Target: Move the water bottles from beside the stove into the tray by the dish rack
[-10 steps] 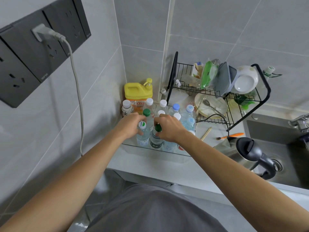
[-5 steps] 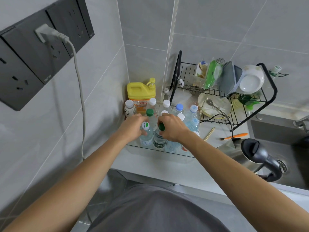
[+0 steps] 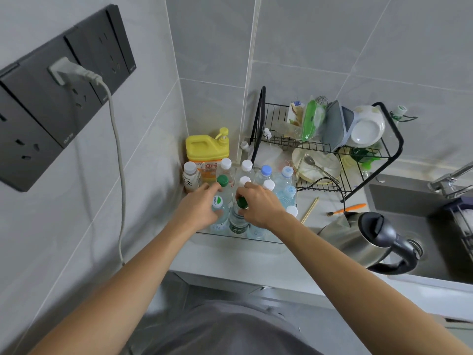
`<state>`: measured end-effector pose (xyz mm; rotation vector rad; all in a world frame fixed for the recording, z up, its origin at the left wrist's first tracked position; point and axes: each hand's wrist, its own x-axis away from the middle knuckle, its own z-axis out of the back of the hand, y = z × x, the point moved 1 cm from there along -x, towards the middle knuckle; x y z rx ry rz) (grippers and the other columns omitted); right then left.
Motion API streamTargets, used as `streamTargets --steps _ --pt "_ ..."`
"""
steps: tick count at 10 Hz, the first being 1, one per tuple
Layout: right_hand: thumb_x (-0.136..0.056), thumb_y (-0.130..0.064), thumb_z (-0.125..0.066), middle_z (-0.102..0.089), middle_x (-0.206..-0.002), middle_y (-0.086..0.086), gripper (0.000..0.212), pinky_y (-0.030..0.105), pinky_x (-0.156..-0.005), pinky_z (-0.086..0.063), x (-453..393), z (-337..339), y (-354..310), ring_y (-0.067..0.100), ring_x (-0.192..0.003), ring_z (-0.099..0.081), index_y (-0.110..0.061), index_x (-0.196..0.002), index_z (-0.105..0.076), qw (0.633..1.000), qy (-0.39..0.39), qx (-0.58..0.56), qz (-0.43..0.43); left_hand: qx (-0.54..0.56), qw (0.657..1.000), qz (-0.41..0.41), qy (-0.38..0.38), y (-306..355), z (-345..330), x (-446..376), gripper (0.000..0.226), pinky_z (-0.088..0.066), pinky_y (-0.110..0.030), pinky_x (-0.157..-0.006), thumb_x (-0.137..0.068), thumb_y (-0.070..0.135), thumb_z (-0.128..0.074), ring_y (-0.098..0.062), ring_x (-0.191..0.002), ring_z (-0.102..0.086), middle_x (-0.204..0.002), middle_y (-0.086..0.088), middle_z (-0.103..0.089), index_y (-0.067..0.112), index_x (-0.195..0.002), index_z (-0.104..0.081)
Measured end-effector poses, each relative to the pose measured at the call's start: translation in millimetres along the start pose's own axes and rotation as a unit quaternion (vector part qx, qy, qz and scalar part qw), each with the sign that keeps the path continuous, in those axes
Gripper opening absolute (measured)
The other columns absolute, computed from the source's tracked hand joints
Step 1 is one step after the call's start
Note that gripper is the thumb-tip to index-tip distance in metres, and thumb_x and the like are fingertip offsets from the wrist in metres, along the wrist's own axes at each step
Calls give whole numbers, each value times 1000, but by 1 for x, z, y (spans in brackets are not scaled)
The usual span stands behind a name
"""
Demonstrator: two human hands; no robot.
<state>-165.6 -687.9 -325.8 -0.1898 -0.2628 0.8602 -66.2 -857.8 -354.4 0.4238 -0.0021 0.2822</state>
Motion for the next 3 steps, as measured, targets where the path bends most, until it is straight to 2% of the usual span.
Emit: streamTargets --steps 1,2,3 --pt "-92 -19 -74 -58 -133 9 44 45 -90 -51 11 3 -3 36 -120 -57 -15 -133 -59 999 24 -20 -8 -23 998 8 53 9 7 6 45 -57 -41 -75 -89 42 -71 -34 -103 -70 -123 0 -62 27 -128 -53" --pt "-93 -20 -70 -55 -137 9 50 47 -95 -51 23 8 -5 34 -126 -51 -17 -141 -56 998 58 -34 -16 -36 993 2 112 18 17 15 43 -56 -41 -72 -89 46 -69 -32 -111 -67 -120 -3 -62 24 -125 -57" --pt "-95 -24 -70 -53 -137 9 52 47 -95 -50 36 16 -5 34 -127 -49 -16 -143 -55 995 92 -23 -20 -47 986 -10 159 29 25 23 49 -59 -46 -77 -86 49 -64 -34 -120 -59 -122 -5 -62 23 -127 -62"
